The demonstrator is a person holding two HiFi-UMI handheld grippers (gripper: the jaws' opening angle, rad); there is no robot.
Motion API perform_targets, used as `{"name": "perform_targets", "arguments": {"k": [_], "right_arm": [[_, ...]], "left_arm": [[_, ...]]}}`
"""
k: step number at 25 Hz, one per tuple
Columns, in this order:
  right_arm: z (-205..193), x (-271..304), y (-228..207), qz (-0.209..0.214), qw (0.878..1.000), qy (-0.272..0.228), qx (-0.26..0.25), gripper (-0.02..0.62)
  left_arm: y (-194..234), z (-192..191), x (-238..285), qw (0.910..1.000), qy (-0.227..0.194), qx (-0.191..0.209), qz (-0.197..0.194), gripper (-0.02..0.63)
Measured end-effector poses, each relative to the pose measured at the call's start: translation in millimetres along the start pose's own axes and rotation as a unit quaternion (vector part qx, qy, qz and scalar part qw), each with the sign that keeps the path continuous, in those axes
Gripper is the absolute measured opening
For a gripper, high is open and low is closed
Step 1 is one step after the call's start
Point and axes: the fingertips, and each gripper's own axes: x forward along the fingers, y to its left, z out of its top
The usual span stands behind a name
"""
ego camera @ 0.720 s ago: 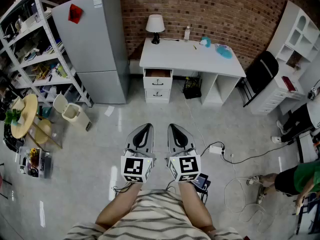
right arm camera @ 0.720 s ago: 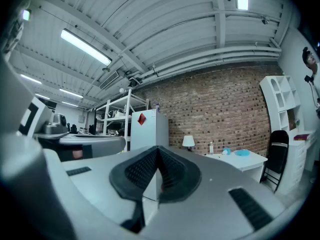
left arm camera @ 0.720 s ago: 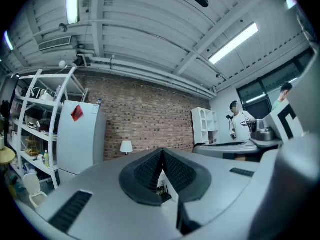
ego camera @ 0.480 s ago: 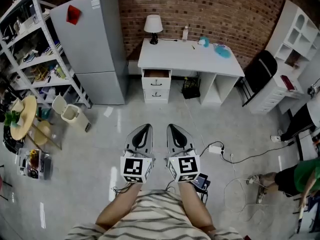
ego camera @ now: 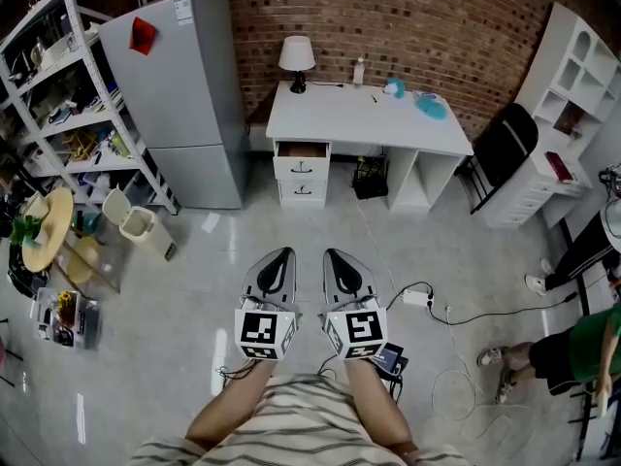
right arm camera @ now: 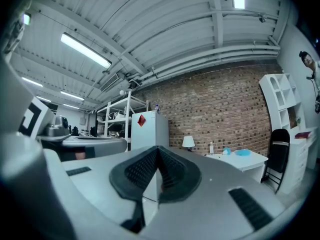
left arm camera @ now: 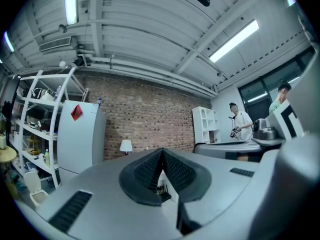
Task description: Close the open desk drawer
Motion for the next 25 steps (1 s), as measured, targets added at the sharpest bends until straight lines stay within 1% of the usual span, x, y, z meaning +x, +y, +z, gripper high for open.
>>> {"name": "perform_targets", "arguments": {"k": [8, 13, 16, 20, 25], "right_arm": [[5, -18, -30, 0.017, 1.0, -0.015, 0.008, 0.002], [-2, -30, -47, 0.023, 1.0, -0.013, 0.013, 0.002], [-8, -35, -56, 0.021, 1.0, -0.009, 0.021, 0.002], [-15, -33, -61, 0.023, 1.0, -0.007, 0.019, 0.002], [-20, -17, -77, 0.022, 1.0, 0.001, 0.014, 0.002]], "left_arm": [[-31, -1, 10, 0.9998, 0.001, 0.002, 0.019, 0.006], [-45, -15, 5, 0.9992, 0.013, 0.003, 0.038, 0.006], [-52, -24, 6, 0.9988, 0.023, 0.003, 0.042, 0.006], [-56, -32, 13, 0.9988, 0.026, 0.001, 0.042, 0.006], [-51, -40, 35, 0.9986, 0.028, -0.009, 0.043, 0.006]]}}
